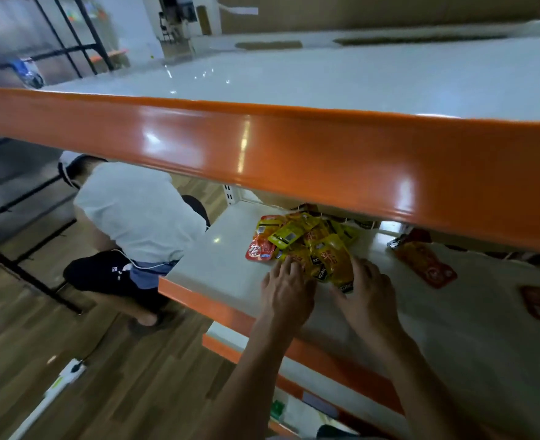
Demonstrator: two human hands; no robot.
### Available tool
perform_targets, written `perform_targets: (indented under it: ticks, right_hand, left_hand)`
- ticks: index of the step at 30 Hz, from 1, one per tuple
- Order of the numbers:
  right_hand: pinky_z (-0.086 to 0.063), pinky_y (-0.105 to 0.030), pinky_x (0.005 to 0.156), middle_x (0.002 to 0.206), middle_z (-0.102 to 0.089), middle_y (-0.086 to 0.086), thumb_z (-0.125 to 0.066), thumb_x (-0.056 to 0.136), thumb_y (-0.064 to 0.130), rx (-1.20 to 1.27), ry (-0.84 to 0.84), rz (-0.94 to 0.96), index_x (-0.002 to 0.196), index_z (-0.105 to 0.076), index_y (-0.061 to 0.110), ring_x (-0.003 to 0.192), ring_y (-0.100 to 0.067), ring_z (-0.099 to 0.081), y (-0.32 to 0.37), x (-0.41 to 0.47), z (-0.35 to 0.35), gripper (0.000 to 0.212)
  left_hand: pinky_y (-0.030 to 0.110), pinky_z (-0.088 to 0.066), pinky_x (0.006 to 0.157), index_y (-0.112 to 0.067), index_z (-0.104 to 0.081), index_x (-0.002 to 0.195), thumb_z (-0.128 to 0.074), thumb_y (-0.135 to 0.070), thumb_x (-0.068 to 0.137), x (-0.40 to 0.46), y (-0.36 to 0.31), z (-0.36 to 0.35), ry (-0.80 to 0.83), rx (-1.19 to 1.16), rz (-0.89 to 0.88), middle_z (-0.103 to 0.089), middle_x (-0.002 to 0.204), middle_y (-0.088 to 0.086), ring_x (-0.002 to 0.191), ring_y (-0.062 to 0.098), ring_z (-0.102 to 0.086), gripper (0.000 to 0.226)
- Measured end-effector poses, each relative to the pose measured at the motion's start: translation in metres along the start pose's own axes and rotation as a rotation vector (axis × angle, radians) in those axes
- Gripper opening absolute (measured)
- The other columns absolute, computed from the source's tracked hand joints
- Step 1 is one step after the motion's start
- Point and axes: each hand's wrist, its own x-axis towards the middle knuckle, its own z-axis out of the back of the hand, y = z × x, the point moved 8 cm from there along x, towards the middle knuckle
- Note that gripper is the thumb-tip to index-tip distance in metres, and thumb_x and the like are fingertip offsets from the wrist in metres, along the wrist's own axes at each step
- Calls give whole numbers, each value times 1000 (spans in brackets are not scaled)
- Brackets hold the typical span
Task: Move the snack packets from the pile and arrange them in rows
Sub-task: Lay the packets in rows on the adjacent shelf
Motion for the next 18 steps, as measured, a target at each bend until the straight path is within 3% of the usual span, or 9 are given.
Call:
perform_targets:
  ticks: [3,6,11,14,18]
  right_hand:
    - [-40,-52,100,155,-36,-17,-71,84,43,-92,51,32,153,-34,19,133,-43,-42,4,5,-14,82]
    - [-32,-49,109,163,-19,-4,-59,88,53,-193,134,62,154,-27,35,145,-35,-24,6,0,-27,75]
    - [-32,-49,107,153,-40,1,-62,86,55,-143,55,23,140,-50,37,139,-33,-34,4,-4,-17,58]
    - [-40,-45,97,132,-58,-1,-65,84,53,-137,-10,10,122,-63,31,124,-31,-48,2,-10,-5,44]
    - [-41,-42,89,115,-63,-2,-71,82,47,-104,-85,-26,105,-67,25,112,-30,-54,-5,-18,5,32]
  left_hand:
    - [44,-42,105,-17,-49,135,-39,-46,99,9,3,-3,4,4,-25,-49,145,2,137,26,-42,48]
    - [45,-37,108,-23,-39,144,-37,-45,102,11,5,-3,55,2,-25,-37,155,-1,142,26,-33,48]
    - [43,-38,100,-25,-37,145,-45,-37,99,11,5,5,52,87,-54,-40,145,3,131,30,-36,48]
    - [43,-41,95,-24,-46,137,-45,-41,99,9,11,6,18,63,-27,-43,135,6,123,31,-41,42]
    - [42,-45,90,-23,-46,134,-48,-42,98,7,16,8,-2,-4,18,-42,135,8,120,30,-42,41]
